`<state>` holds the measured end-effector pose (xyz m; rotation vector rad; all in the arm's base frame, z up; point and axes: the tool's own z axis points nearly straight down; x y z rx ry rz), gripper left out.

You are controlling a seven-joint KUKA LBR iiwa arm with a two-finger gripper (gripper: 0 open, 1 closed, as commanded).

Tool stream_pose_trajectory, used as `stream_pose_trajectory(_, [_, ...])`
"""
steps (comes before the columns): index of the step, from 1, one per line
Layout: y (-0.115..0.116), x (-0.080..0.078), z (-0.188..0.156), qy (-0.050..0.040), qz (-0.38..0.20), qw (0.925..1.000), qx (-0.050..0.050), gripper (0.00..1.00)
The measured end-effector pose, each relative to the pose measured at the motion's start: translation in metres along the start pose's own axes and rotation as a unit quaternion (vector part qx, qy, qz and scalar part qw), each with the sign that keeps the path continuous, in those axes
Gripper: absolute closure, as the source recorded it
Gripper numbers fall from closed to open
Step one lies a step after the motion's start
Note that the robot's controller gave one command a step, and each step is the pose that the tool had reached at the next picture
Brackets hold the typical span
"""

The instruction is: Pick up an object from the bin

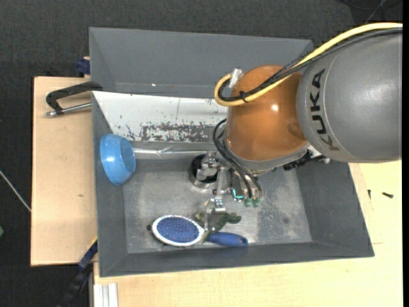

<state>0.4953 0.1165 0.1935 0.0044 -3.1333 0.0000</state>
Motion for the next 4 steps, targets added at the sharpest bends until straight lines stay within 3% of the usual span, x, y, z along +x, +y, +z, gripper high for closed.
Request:
stream_pose_trajectory(1, [-0.033, -0.009, 0.109, -0.0018, -0.149, 0.9888, -0.001, 0.0])
stream_pose_trajectory(2, [0.01, -0.003, 0.116, -0.0041, -0.238, 0.9711, 0.0, 0.0])
stream_pose_trajectory(3, [0.008, -0.003, 0.116, -0.0036, -0.237, 0.9714, 0.001, 1.0])
stream_pose_trajectory(4, [0.04, -0.014, -0.04, -0.0107, -0.246, 0.9693, 0.0, 1.0])
